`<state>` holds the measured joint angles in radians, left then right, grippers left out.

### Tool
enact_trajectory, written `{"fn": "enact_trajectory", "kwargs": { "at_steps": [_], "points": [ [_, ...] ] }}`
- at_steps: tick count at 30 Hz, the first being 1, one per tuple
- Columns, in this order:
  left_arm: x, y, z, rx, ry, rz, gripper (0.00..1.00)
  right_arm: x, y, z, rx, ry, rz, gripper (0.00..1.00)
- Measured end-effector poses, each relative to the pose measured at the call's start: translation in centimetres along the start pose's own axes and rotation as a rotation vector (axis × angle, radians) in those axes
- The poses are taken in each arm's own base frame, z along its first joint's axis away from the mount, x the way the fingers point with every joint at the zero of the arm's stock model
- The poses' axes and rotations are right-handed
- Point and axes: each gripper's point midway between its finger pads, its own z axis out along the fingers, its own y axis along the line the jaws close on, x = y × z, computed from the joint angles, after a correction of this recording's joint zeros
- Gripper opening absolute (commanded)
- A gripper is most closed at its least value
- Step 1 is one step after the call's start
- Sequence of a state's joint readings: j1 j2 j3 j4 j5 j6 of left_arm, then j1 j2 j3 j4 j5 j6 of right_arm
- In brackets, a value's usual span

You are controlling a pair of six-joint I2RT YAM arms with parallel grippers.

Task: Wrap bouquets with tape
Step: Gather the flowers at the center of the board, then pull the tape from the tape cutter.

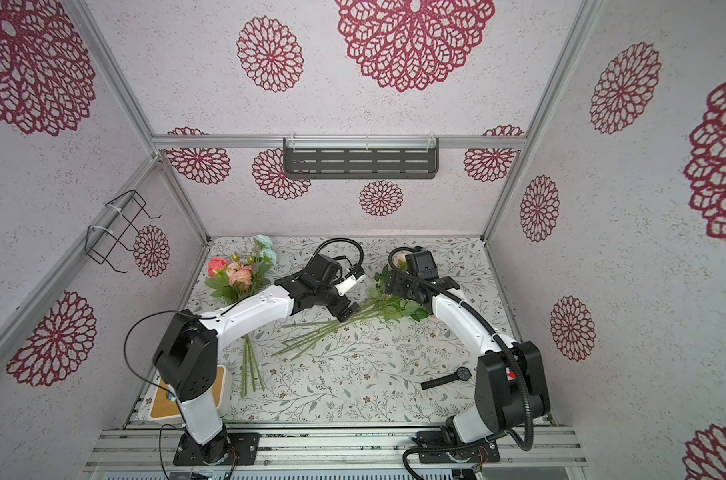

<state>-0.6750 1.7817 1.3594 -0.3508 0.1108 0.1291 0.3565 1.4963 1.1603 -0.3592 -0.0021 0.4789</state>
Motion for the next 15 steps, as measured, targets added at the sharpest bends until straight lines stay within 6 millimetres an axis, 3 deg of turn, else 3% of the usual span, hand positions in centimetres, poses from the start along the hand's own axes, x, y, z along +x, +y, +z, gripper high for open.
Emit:
{"fn": "enact_trajectory", "kwargs": {
  "at_steps": [4,6,9,11,15],
  "points": [
    [-1.4,3.1,-3.8,-0.064,-0.143,-0.241,0.98,-0.6,2.7,0.1,-0.049,-0.019,-0.064,0.9],
    [-1.7,6.0,-6.0,-0.113,-0.233,-0.421,1.0,-0.7,4.6,0.8,-0.094,-0.013,-0.095,0.84],
    [-1.5,9.5,-8.1,-0.151,-0.3,-0.654,0.95,-0.5,7.0,2.5,-0.155,0.029,-0.112,0.76],
    [-1.1,10.8,-8.3,-0.129,-0.314,-0.777,0.88,-0.1,8.7,4.2,-0.192,0.07,-0.123,0.74],
    [1.0,10.5,-6.2,-0.044,-0.276,-0.966,0.73,1.1,11.2,7.3,-0.256,0.147,-0.132,0.7]
  ]
}}
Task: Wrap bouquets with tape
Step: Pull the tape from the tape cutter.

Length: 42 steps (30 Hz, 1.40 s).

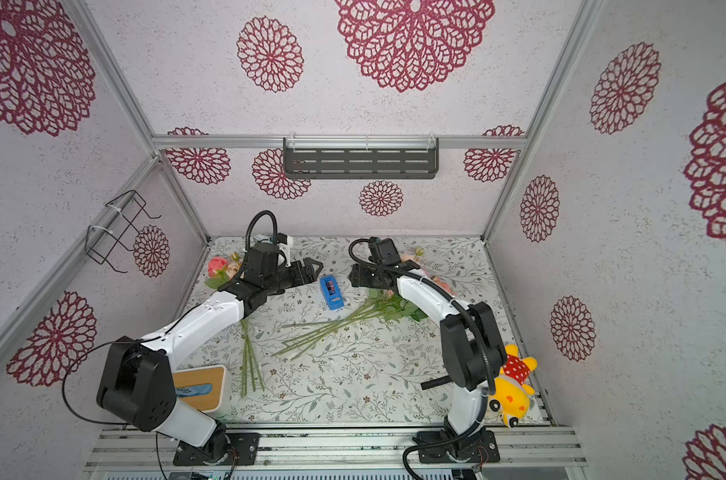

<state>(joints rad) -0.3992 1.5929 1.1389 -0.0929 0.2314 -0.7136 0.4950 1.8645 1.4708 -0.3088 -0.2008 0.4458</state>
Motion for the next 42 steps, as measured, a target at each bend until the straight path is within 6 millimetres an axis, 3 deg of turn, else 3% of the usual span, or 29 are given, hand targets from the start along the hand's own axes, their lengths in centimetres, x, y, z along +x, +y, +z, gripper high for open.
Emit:
{"fn": "enact_trajectory", "kwargs": {
  "at_steps": [6,12,19,26,31,42],
  "points": [
    [4.3,4.1,4.6,-0.084,0.166,-0.175,0.49,1.3,1.5,4.3,-0.104,0.114,0.019,0.56],
    [6.9,6.9,6.7,-0.153,0.235,-0.267,0.46,2.1,2.3,7.1,-0.179,0.182,0.029,0.46],
    [8.2,8.1,8.0,-0.174,0.269,-0.31,0.4,1.9,3.2,9.3,-0.24,0.221,0.015,0.38],
    [8.1,8.2,8.9,-0.165,0.264,-0.317,0.35,2.5,3.4,10.2,-0.271,0.257,0.004,0.36],
    [9.4,9.5,10.0,-0.189,0.29,-0.326,0.34,2.9,3.8,10.4,-0.305,0.279,0.008,0.36],
    [9.5,9.6,10.1,-0.193,0.29,-0.326,0.33,3.4,3.8,10.3,-0.322,0.306,0.007,0.37]
  ]
}}
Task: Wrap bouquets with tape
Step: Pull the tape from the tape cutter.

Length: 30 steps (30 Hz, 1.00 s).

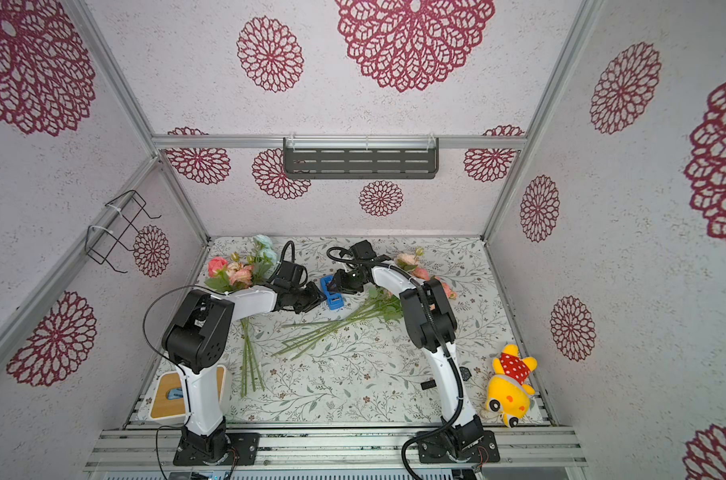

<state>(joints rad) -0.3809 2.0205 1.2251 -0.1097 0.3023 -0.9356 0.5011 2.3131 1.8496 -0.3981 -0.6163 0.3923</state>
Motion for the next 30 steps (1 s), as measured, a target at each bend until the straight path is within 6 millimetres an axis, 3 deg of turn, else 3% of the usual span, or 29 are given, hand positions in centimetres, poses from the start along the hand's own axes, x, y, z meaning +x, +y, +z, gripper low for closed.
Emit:
{"fn": "enact_trajectory", "kwargs": {
  "at_steps": [15,30],
  "points": [
    [-0.7,-0.8,0.0,0.02,-0.018,0.02,0.33,1.4,-0.4,-0.1,-0.006,0.052,0.011,0.33],
    [-0.7,-1.3,1.0,0.028,-0.009,0.035,0.33,1.6,0.1,-0.1,-0.062,0.063,0.009,0.06]
  ]
}}
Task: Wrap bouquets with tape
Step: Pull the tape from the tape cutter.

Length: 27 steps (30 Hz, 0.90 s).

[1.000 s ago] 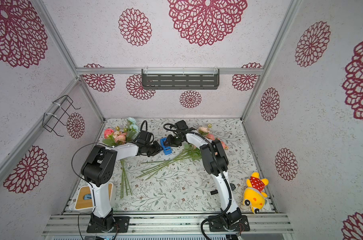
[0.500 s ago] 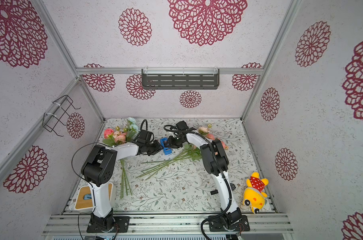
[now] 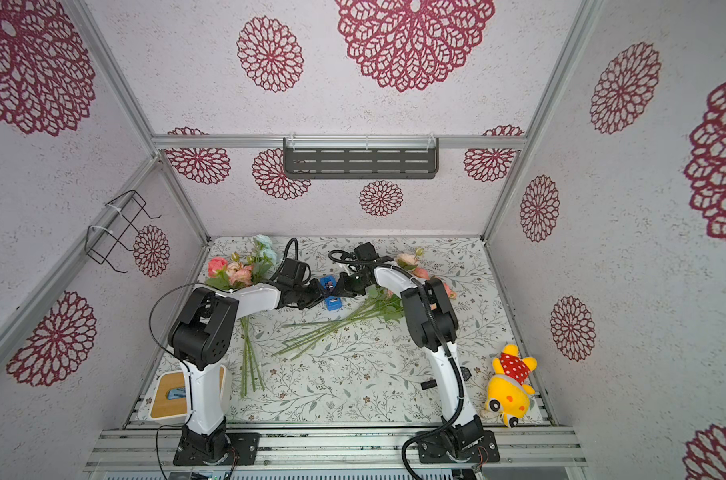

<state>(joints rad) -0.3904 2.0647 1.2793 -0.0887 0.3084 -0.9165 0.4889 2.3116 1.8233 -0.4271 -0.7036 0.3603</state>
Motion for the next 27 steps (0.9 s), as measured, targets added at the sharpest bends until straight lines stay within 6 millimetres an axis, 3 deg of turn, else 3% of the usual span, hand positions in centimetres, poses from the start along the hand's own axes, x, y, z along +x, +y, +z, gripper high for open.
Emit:
{"fn": "enact_trajectory", "kwargs": {
  "at_steps": [5,27],
  "points": [
    [-0.01,0.0,-0.01,-0.001,0.0,-0.001,0.32,0.04,0.06,-0.06,-0.009,0.003,0.002,0.0],
    [0.18,-0.34,0.0,-0.004,0.006,-0.001,0.26,0.7,0.84,-0.59,-0.086,-0.028,0.063,0.0]
  ]
}}
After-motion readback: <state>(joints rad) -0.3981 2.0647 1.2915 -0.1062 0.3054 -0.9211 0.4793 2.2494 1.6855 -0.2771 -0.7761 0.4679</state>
